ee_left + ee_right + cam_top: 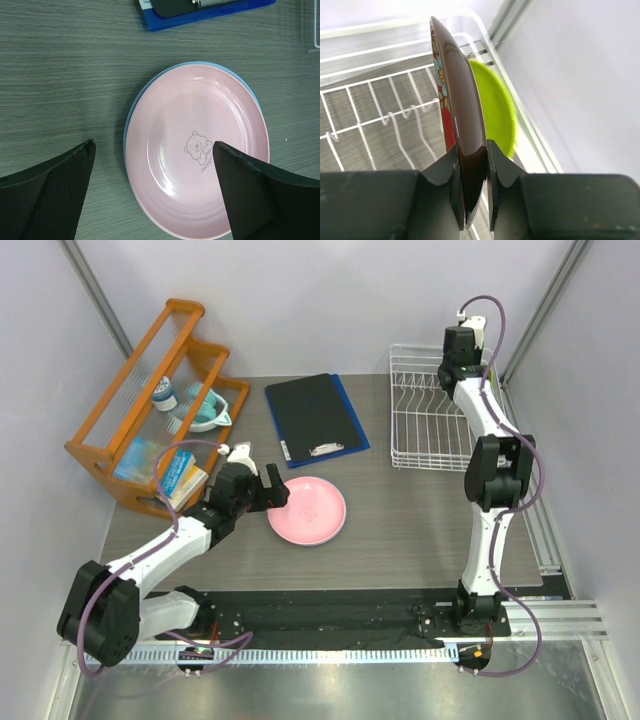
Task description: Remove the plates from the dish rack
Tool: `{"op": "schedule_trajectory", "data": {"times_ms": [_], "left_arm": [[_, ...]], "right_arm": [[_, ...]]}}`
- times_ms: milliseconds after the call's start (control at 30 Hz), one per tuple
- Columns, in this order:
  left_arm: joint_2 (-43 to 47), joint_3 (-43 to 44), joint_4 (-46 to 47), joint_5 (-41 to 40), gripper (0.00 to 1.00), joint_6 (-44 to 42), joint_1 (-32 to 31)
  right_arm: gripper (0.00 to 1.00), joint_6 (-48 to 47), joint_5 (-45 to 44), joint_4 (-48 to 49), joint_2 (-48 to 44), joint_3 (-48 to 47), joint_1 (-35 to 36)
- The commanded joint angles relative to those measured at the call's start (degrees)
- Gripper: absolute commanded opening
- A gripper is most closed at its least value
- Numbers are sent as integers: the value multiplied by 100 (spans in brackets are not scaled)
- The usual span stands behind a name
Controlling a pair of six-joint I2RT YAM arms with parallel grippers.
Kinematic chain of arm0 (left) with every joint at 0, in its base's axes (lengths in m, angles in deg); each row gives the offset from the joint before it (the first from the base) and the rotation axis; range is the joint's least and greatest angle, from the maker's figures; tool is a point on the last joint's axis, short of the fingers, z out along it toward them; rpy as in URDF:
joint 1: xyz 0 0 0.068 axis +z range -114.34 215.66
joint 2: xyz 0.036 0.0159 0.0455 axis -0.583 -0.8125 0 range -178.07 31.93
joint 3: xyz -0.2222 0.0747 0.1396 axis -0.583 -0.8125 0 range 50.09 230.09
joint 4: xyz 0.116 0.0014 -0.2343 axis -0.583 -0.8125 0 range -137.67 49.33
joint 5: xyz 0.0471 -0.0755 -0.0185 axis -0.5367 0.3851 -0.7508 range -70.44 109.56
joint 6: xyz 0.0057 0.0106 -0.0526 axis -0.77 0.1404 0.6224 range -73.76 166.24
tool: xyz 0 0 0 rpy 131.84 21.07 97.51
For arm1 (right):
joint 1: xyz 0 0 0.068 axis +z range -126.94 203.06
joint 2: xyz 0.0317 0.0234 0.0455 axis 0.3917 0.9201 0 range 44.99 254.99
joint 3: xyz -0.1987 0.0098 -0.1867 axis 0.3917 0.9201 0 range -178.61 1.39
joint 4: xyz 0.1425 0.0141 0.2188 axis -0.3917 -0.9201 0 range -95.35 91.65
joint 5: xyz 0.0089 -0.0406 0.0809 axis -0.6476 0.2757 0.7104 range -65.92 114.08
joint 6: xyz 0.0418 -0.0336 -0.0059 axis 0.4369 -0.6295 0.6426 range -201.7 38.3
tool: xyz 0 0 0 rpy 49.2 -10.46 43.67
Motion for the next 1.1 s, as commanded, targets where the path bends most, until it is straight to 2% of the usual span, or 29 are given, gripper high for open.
{"op": "schedule_trajectory", "data": {"times_ms": [0, 100, 233, 533, 700, 867, 1067], "left_arm": [[163, 149, 126, -32, 99, 56, 17], [120, 245, 126, -32, 99, 64, 17], [76, 359, 126, 169, 99, 160, 17], [216, 474, 380, 1145, 99, 565, 17], [304, 299, 784, 1532, 99, 968, 9], [357, -105, 1540, 1787, 99, 1294, 0], [182, -273, 2015, 1840, 99, 1506, -132]], "right_arm": [[1, -150, -524, 526, -1016, 297, -73], [1, 51, -410, 369, -1561, 578, 15], [1, 648, 328, -525, -2308, 868, 261], [1, 2248, 3006, -766, -4942, 3530, 981], [1, 2784, 3903, -661, -5894, 4840, 1570], [1, 3514, 4555, -81, -6789, 5990, 2124], [1, 4130, 4644, 341, -7090, 6554, 2686]]}}
